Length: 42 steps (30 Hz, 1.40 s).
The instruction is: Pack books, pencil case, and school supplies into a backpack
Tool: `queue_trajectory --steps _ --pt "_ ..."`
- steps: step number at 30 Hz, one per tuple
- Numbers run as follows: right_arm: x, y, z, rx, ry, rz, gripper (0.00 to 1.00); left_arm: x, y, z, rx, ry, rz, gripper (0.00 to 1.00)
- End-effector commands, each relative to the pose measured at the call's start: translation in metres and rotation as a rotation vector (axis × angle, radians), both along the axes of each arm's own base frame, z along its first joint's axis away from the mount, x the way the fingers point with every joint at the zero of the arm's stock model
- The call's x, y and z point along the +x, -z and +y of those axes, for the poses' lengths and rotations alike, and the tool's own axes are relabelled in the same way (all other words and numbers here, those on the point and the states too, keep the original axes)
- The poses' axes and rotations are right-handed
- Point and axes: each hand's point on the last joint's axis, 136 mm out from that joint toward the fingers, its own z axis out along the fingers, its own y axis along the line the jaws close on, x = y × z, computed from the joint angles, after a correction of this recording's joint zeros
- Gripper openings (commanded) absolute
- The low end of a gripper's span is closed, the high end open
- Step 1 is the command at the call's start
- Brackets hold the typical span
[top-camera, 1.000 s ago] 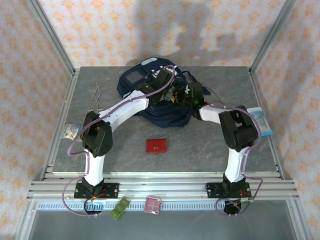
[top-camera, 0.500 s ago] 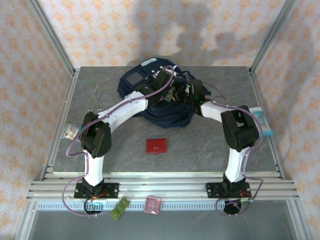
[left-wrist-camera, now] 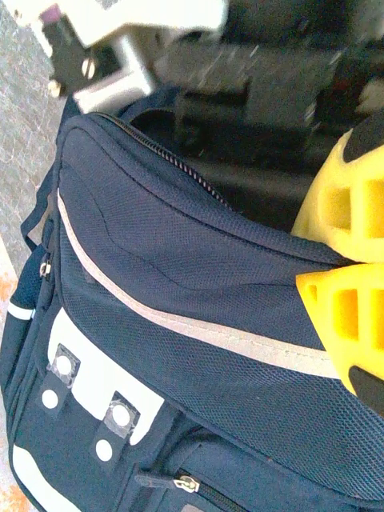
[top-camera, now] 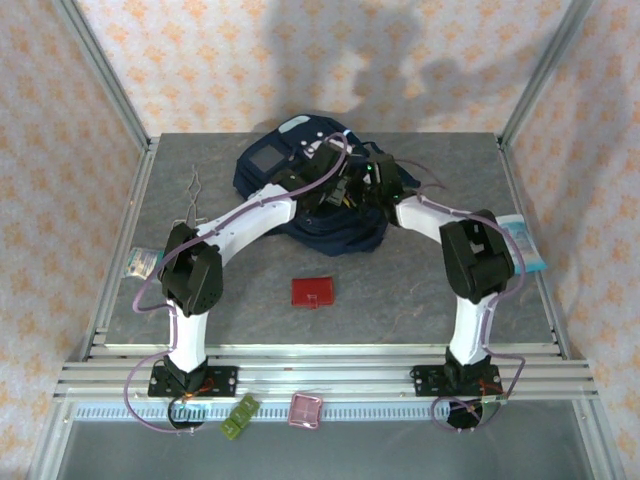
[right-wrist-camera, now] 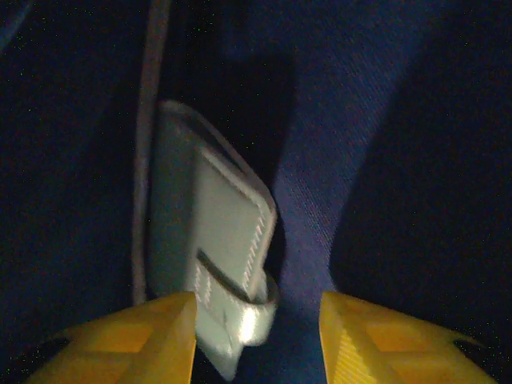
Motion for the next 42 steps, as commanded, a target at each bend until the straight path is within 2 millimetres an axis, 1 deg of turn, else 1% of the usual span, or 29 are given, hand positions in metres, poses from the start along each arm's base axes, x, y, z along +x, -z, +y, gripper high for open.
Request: queue_trajectory --steps 1,4,7,8,11,12,14,17,20,21,23,25,26,28,31,34,38,42 --pt "-0.018 0.001 -0.033 -0.154 0.012 -0.002 0.43 -0.002 -0.059 -0.013 -0.125 0.018 -0.130 0.00" --pt "-0.032 -0.009 -0.042 -0.192 -0.016 -0.049 0.38 -0.003 -0.059 -0.012 -0.134 0.010 -0.126 0.00" --pt "-0.051 -0.015 -0.054 -0.251 -0.039 -0.079 0.37 -0.007 -0.055 -0.011 -0.147 0.003 -0.107 0.00" --pt "-0.056 -0.017 -0.059 -0.274 -0.042 -0.089 0.37 -0.008 -0.054 -0.010 -0.152 -0.002 -0.100 0.02" --pt "-0.077 -0.025 -0.066 -0.315 -0.081 -0.132 0.37 -0.019 -0.053 -0.007 -0.191 -0.008 -0.082 0.19" --pt "-0.084 -0.028 -0.067 -0.321 -0.102 -0.148 0.37 -0.024 -0.053 -0.006 -0.214 -0.009 -0.081 0.28" --pt "-0.097 -0.034 -0.066 -0.327 -0.152 -0.182 0.37 -0.036 -0.058 -0.003 -0.271 -0.008 -0.078 0.40" --pt "-0.117 -0.035 -0.057 -0.337 -0.251 -0.202 0.38 -0.059 -0.054 0.007 -0.343 -0.020 -0.052 0.48" --pt "-0.134 -0.029 -0.045 -0.333 -0.333 -0.199 0.40 -0.085 -0.032 0.029 -0.382 -0.088 -0.013 0.53" --pt "-0.139 -0.024 -0.040 -0.330 -0.357 -0.193 0.40 -0.095 -0.019 0.038 -0.387 -0.112 0.012 0.54" --pt "-0.149 -0.012 -0.033 -0.317 -0.405 -0.165 0.41 -0.112 0.002 0.055 -0.386 -0.165 0.054 0.57" --pt "-0.157 0.001 -0.030 -0.314 -0.435 -0.133 0.41 -0.129 0.020 0.072 -0.387 -0.220 0.097 0.60" --pt "-0.163 0.008 -0.027 -0.312 -0.459 -0.121 0.41 -0.140 0.033 0.079 -0.394 -0.244 0.128 0.60" --pt "-0.173 0.018 -0.024 -0.322 -0.495 -0.109 0.42 -0.156 0.055 0.087 -0.432 -0.282 0.181 0.62" --pt "-0.187 0.031 -0.016 -0.339 -0.555 -0.085 0.42 -0.179 0.089 0.089 -0.513 -0.313 0.270 0.62" --pt "-0.199 0.044 -0.007 -0.352 -0.600 -0.057 0.41 -0.194 0.117 0.092 -0.561 -0.350 0.340 0.63" --pt "-0.210 0.059 0.003 -0.355 -0.640 -0.033 0.41 -0.205 0.142 0.095 -0.580 -0.384 0.386 0.64" --pt "-0.216 0.071 0.009 -0.348 -0.664 -0.004 0.41 -0.208 0.156 0.088 -0.589 -0.379 0.424 0.65"
